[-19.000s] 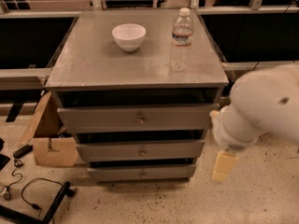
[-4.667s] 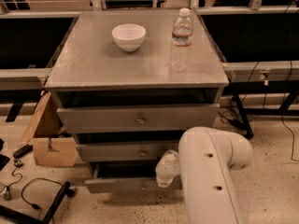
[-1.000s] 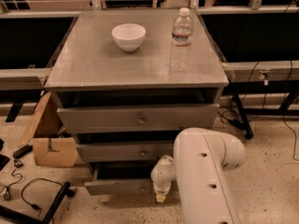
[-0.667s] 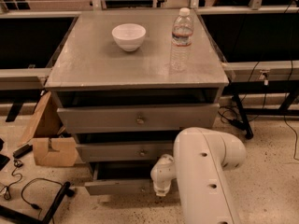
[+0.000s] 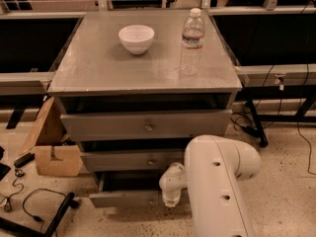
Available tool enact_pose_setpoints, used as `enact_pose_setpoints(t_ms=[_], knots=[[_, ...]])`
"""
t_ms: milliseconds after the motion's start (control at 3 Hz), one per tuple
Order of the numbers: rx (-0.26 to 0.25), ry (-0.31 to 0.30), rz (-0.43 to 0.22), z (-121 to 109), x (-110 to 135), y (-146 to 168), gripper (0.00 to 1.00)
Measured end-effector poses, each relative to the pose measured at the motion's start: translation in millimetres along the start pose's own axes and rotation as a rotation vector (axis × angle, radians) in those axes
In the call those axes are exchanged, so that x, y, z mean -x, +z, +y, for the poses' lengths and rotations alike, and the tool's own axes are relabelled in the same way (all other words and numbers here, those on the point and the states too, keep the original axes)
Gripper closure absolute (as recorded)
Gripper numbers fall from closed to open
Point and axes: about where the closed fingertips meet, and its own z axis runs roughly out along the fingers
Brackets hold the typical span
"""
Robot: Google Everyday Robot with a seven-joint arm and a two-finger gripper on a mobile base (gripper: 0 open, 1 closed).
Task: Open bottom drawer
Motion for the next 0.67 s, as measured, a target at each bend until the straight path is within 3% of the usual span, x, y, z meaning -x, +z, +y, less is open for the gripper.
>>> enact_pose_setpoints(t_ms=[667], knots=[[0.000,0.000,0.000,-8.0,1.5,-3.6,1.00]])
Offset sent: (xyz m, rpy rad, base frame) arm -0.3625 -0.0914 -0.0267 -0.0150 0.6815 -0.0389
